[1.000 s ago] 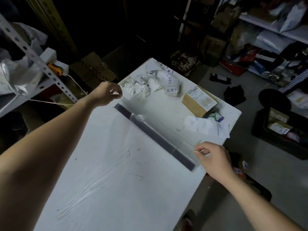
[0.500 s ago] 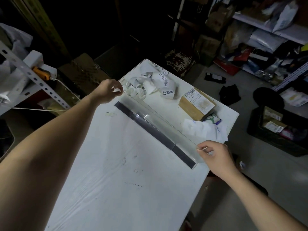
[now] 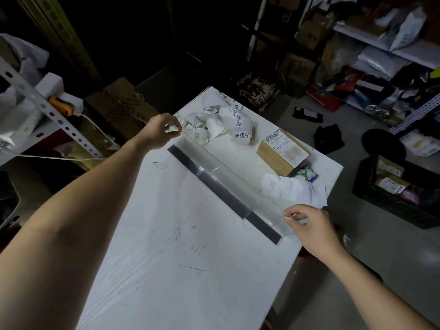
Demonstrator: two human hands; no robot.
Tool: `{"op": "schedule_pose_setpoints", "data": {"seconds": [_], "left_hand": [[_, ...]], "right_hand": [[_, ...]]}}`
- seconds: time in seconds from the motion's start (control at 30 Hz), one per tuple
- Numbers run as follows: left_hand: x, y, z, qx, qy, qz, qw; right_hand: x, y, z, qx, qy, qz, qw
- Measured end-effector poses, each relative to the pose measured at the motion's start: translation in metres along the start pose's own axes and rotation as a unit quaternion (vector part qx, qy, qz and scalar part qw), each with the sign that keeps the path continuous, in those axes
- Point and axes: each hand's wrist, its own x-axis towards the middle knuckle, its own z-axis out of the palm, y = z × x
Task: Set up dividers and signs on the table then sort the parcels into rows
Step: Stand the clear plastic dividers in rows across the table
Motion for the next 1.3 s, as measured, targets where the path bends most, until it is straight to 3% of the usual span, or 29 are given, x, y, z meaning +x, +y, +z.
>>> {"op": "schedule_pose_setpoints", "data": {"seconds": [0.6, 0.87, 1.0, 1.13, 1.3], "left_hand": [[0.003, 0.006, -0.006, 0.028, -0.022, -0.008, 0.999], [-0.012, 0.013, -0.021, 0.09, 0.02, -0.049, 0.995], [-0.039, 0.022, -0.031, 0.174, 0.04, -0.113, 0.977], [-0.091, 0.043, -0.039, 0.273, 0.003, -0.206, 0.94], [-0.18, 0.077, -0.046, 0.295, -0.004, -0.255, 0.921]], "right_hand": [[-0.002, -0.006, 0.0, 0.003, 0.006, 0.01, 1.0], [-0.005, -0.015, -0.009, -0.021, 0.016, 0.013, 1.0], [-0.007, -0.033, -0.013, -0.124, 0.004, -0.039, 0.992], [-0.009, -0.07, -0.013, -0.242, -0.027, -0.1, 0.965], [-0.016, -0.115, -0.002, -0.26, -0.07, -0.177, 0.947]]}}
